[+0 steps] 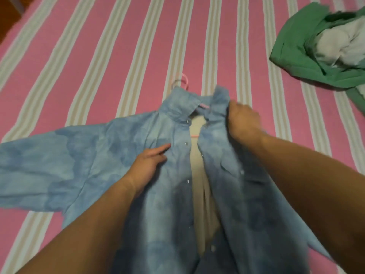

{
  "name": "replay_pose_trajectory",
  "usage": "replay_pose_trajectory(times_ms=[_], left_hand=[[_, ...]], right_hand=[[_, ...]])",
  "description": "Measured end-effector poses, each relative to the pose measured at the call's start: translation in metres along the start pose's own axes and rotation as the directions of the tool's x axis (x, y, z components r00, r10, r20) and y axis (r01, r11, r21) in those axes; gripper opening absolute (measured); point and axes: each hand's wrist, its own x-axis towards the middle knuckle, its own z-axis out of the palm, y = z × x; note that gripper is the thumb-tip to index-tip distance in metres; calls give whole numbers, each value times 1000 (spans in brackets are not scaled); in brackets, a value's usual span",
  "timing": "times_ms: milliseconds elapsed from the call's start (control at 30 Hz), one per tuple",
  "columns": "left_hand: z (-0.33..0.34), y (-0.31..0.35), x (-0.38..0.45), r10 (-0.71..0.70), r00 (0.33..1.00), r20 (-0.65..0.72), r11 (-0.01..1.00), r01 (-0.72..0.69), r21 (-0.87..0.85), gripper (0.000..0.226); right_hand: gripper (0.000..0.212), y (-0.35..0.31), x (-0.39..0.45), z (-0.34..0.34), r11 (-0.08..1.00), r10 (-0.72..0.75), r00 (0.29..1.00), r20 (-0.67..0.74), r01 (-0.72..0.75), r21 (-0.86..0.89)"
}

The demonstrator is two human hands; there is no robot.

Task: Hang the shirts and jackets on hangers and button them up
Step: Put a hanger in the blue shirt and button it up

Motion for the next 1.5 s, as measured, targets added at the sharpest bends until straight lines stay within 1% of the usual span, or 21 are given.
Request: replay_pose_trajectory(times_ms=[100, 167, 267, 333, 367, 467, 567, 700, 767, 833, 900, 967, 1000, 1033, 1100, 1133, 1167, 1233, 1300, 1367, 1500], left_hand=[[1, 0, 0, 4, 1000, -3, 1000, -4, 16, 52], [-1, -3, 0, 3, 1000, -20, 995, -1, 99, 70], [9, -7, -11, -13, 1000, 20, 897, 3, 443, 91], [24, -16, -46, 1, 997, 74, 745, -50, 665, 88], [31, -26, -70, 47, 995, 85, 692, -94, 716, 84], [32, -75, -166, 153, 988, 12, 657, -111, 746, 75], [5, -140, -263, 173, 975, -138, 590, 9, 807, 70], [-49, -209, -366, 11, 956, -294, 425, 262, 866, 73], [-66, -226, -394, -37, 913, -406, 411, 384, 827, 72], [-69, -232, -405, 25, 867, -498, 449, 436, 780, 65], [-63, -232, -405, 108, 820, -562, 550, 421, 721, 59], [-57, -230, -402, 44, 765, -642, 678, 449, 582, 53], [-56, -228, -403, -18, 727, -686, 728, 479, 489, 42], [-59, -228, -404, -74, 703, -707, 760, 499, 417, 31], [-68, -225, -411, -137, 697, -704, 766, 525, 371, 24], [-75, -219, -417, -138, 689, -712, 746, 545, 383, 22], [-83, -213, -424, -128, 679, -723, 719, 566, 403, 20], [-99, -203, -441, -107, 677, -728, 679, 585, 444, 18], [-114, -202, -455, -86, 698, -711, 636, 588, 500, 18], [-124, -202, -459, -52, 698, -714, 587, 600, 544, 17], [-137, -207, -445, -157, 727, -668, 511, 639, 575, 20]], right_hand=[[39, -16, -13, 0, 982, 63, 994, -88, -46, 182], [54, -27, -65, 6, 975, 0, 994, -113, 25, 222], [42, -32, -193, 3, 930, -73, 972, -224, 148, 337], [37, -42, -290, -4, 878, -123, 992, -34, 125, 463], [48, -51, -334, -7, 875, -173, 979, 110, 101, 474], [81, -71, -415, 5, 955, -209, 893, 399, 99, 278], [60, -77, -432, 25, 976, -116, 942, 315, 48, 214], [20, -59, -429, 3, 846, 134, 981, 141, -187, 499], [19, -49, -451, -19, 861, 36, 999, -11, -25, 508], [20, -42, -495, -26, 865, -186, 979, -79, 202, 460], [19, -34, -544, -13, 798, -493, 870, 1, 452, 399], [9, -23, -582, 4, 701, -676, 735, 55, 619, 355], [8, -15, -592, 9, 695, -648, 761, -12, 599, 398], [13, -6, -598, 12, 716, -528, 844, -97, 504, 484], [30, 21, -598, 10, 796, -118, 986, -117, 164, 583], [37, 37, -593, 8, 833, 67, 996, -61, -22, 553], [44, 53, -589, 8, 851, 210, 977, 35, -200, 486], [58, 73, -581, 7, 768, 406, 862, 303, -502, 398], [68, 69, -581, 1, 637, 428, 777, 461, -621, 457], [53, 56, -589, -3, 562, 421, 774, 473, -632, 533], [35, 46, -618, -6, 565, 570, 740, 359, -669, 483]])
